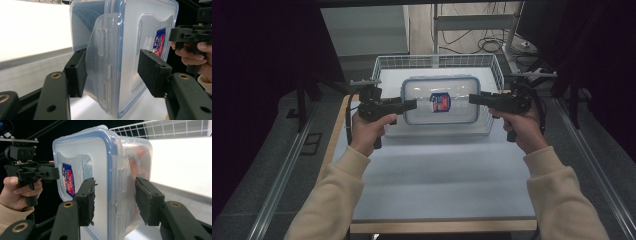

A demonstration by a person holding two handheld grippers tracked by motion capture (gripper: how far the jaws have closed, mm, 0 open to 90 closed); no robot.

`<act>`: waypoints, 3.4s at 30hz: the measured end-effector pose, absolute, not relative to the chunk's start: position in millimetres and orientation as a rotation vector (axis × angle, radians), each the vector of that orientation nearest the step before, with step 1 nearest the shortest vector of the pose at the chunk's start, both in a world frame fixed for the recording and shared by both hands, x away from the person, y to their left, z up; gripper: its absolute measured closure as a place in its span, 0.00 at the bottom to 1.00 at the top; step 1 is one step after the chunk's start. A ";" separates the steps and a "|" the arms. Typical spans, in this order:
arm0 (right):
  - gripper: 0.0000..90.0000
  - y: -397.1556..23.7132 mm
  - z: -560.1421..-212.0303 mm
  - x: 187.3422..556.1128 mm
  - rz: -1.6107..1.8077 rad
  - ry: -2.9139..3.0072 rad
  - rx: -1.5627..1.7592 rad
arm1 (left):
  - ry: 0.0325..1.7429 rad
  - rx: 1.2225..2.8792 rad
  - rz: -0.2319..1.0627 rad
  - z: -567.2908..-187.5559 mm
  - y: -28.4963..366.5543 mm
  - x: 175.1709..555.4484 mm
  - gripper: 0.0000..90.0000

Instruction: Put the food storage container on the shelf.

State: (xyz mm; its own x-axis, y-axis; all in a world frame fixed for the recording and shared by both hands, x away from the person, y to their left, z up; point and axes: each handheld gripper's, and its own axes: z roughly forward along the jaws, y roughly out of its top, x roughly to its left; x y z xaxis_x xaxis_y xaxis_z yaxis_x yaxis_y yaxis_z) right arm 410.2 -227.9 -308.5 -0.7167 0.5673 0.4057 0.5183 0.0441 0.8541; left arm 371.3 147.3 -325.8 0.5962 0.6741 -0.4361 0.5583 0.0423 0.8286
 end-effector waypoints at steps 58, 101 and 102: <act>0.54 -208.3 -305.6 516.9 1.668 2.158 1.501 | 1.206 1.548 -0.122 -328.7 158.0 504.7 0.35; 0.23 -243.3 -329.8 414.1 1.638 2.168 1.121 | 1.014 1.662 0.116 -336.6 158.1 366.3 0.15; 0.23 -245.1 -334.0 407.1 1.635 2.169 1.112 | 1.011 1.665 0.104 -341.2 158.2 359.4 0.15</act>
State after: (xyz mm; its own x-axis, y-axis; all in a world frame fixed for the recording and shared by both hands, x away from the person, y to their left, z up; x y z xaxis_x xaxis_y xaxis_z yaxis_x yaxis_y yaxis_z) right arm 407.1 -245.1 -334.0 -0.6947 0.6683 0.2660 0.4395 0.1017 0.8925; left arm 359.4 158.2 -341.2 0.6279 0.6561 -0.4187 0.5567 -0.0025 0.8307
